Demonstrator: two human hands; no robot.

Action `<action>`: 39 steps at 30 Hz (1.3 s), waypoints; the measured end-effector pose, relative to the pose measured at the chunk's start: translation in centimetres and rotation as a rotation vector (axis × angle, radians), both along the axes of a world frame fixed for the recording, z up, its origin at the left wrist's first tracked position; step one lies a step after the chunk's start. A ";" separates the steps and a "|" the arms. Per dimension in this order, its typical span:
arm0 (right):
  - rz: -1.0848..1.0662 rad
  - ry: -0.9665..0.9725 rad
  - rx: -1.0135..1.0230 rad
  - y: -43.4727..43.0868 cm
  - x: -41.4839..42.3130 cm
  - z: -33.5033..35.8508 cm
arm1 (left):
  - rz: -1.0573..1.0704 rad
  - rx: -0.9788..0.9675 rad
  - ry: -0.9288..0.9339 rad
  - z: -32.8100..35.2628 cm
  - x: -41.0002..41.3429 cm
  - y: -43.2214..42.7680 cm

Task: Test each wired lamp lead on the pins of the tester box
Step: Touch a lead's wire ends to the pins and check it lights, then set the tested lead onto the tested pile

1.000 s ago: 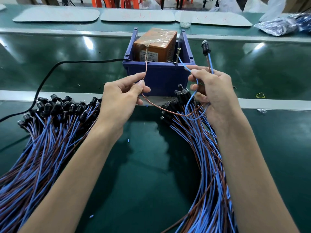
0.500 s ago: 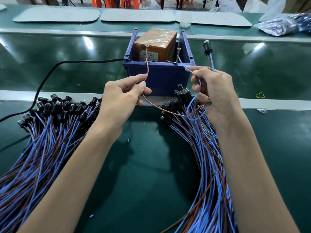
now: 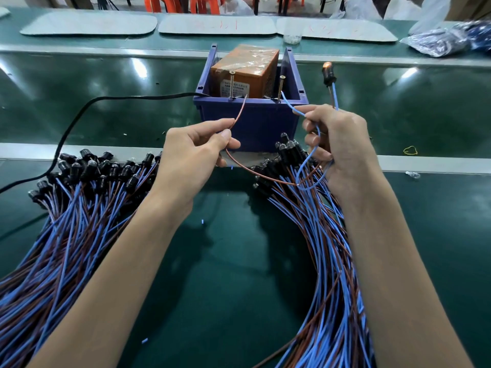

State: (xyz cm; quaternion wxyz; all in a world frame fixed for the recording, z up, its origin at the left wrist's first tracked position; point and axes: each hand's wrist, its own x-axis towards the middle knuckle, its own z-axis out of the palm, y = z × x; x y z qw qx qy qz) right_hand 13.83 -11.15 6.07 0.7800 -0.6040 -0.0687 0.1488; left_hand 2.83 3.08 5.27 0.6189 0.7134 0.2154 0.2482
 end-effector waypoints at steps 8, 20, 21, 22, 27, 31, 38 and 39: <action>-0.004 0.005 -0.006 0.0 -0.2 0.1 | 0.021 -0.006 0.015 -0.1 0.0 0.1; -0.001 0.010 -0.010 0.1 -0.1 0.2 | 0.252 0.002 -0.046 0.4 0.0 0.2; -0.002 0.008 -0.014 0.1 -0.2 0.2 | 0.256 0.000 -0.049 0.4 0.1 0.2; -0.002 0.007 -0.018 0.1 -0.2 0.2 | 0.259 -0.001 -0.051 0.4 0.1 0.2; -0.003 0.010 -0.021 0.1 -0.3 0.2 | 0.257 0.013 -0.049 0.3 0.0 0.3; -0.004 -0.005 -0.060 -0.1 -0.3 0.6 | 0.105 0.062 0.088 0.5 -0.2 0.3; 0.347 -0.233 -0.409 -0.9 -1.2 2.0 | -0.183 0.772 0.624 2.6 -2.2 0.6; 0.401 -0.254 -0.470 -0.9 -1.5 2.0 | -0.068 0.833 0.541 3.0 -2.4 0.4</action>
